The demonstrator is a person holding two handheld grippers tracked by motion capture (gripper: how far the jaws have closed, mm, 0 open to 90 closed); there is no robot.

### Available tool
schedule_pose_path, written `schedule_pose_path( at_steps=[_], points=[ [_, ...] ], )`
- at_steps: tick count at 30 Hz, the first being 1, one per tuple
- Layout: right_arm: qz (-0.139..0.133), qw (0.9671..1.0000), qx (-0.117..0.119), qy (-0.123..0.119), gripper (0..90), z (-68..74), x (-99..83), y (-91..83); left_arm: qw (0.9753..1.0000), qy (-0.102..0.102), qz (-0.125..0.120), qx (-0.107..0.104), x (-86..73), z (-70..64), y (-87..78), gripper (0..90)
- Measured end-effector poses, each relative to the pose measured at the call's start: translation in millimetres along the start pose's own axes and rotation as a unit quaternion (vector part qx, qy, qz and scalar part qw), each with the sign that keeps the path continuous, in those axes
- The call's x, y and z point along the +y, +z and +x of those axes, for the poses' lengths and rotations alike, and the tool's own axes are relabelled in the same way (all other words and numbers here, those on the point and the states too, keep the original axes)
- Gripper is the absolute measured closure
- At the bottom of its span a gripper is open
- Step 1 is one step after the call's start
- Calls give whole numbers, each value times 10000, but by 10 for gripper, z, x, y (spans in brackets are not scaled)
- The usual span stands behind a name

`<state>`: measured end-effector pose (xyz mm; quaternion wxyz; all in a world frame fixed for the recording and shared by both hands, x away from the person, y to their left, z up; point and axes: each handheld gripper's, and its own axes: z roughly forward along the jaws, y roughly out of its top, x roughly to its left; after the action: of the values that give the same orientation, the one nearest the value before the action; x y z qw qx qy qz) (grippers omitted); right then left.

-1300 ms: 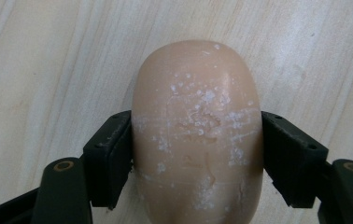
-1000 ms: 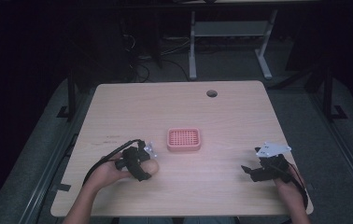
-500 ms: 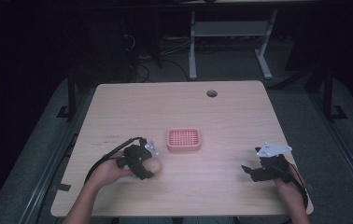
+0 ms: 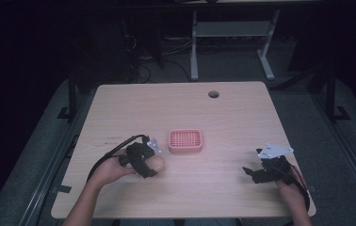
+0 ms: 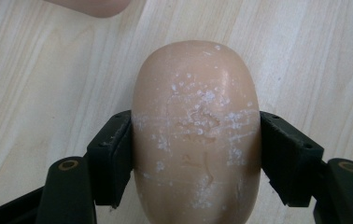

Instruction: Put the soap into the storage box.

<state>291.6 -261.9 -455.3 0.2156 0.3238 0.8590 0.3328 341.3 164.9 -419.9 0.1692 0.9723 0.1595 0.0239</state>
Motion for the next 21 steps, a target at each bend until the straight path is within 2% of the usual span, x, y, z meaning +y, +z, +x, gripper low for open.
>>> schedule_pose_path(
  at_steps=[21],
  points=[
    [-36,10000,42,34,139,13,9,-7,9998,139,-113,-53,232,34,-48,319]
  ],
)
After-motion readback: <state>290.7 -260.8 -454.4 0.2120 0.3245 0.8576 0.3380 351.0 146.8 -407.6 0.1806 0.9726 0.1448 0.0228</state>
